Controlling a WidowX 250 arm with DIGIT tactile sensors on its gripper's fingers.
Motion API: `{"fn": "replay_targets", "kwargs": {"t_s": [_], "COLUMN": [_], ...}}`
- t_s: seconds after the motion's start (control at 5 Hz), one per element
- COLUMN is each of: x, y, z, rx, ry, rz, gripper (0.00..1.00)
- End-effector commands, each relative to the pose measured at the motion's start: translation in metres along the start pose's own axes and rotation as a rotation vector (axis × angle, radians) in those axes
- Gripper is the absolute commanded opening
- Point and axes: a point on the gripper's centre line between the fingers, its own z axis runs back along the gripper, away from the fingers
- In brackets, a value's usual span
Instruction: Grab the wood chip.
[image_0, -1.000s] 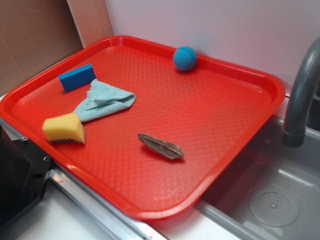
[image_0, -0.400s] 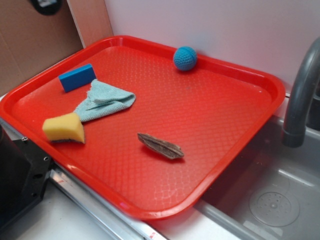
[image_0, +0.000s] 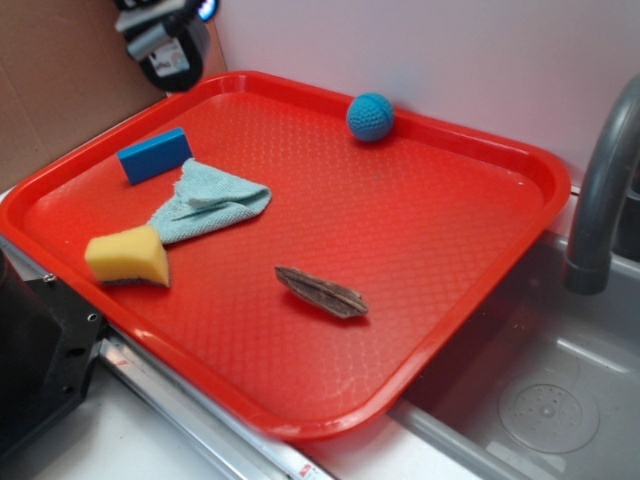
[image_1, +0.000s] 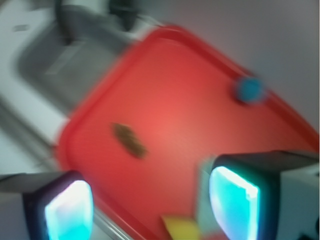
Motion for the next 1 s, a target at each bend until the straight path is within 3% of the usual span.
{"fn": "replay_targets", "kwargs": {"t_s": [0.0,0.2,0.8], "x": [0.005,0.008,-0.008], "y": [-0.012,-0.011,-0.009], "z": [-0.018,-0.044,-0.132], "rx": [-0.013,0.007,-0.075], "ry": [0.052,0.045,0.112], "rz": [-0.070,-0.138,-0.275], "gripper": [1.00,1.00,1.00]}}
